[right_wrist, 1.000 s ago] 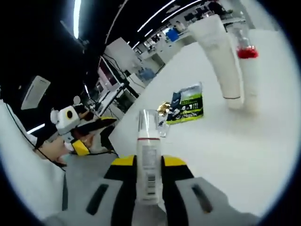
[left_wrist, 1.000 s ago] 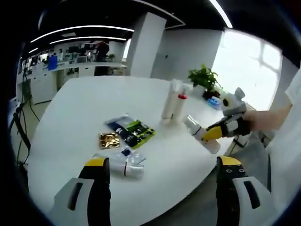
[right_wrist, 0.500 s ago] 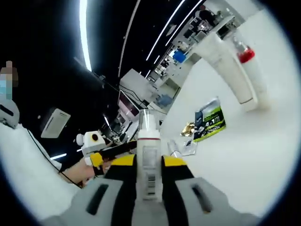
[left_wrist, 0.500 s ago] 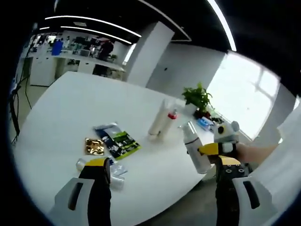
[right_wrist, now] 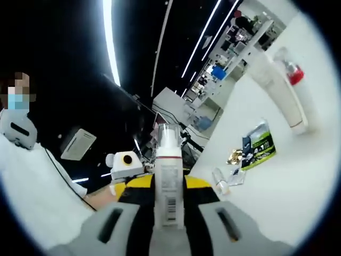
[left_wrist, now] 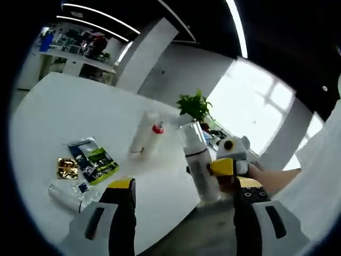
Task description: Arrange the skincare products in the storage area until every visible bottle or jar stands upright without overlapping.
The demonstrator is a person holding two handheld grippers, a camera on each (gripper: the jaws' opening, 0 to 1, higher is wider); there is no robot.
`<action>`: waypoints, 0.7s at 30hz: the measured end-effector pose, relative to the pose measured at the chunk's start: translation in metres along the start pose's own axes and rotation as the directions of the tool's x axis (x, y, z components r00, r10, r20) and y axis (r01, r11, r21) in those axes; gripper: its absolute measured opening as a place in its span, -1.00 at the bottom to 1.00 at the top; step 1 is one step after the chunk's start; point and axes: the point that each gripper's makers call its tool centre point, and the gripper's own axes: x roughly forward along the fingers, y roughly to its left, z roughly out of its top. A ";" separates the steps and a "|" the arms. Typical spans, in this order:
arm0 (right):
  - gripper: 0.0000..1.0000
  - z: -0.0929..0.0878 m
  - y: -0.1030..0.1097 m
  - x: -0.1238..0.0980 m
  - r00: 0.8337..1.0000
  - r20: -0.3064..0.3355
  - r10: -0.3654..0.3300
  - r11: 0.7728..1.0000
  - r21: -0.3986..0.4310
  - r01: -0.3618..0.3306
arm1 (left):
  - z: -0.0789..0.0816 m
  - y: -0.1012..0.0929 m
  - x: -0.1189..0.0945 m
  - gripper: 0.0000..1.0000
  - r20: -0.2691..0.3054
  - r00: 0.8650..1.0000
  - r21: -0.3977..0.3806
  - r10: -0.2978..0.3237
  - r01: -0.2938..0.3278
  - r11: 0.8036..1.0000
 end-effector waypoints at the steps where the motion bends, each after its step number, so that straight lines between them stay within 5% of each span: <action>1: -0.62 0.001 0.004 0.000 1.000 0.001 0.012 1.000 -0.004 -0.012 | 0.002 -0.002 0.001 0.40 0.002 1.000 -0.003 -0.012 0.012 1.000; 7: -0.61 0.000 0.018 0.003 0.998 0.000 0.058 0.998 -0.020 -0.058 | 0.013 -0.020 0.004 0.05 0.008 0.995 -0.022 -0.101 0.101 0.995; 21: -0.61 -0.004 0.046 -0.004 0.985 -0.033 0.170 0.985 -0.039 -0.171 | 0.028 -0.054 0.007 -0.39 0.030 0.971 -0.006 -0.236 0.237 0.972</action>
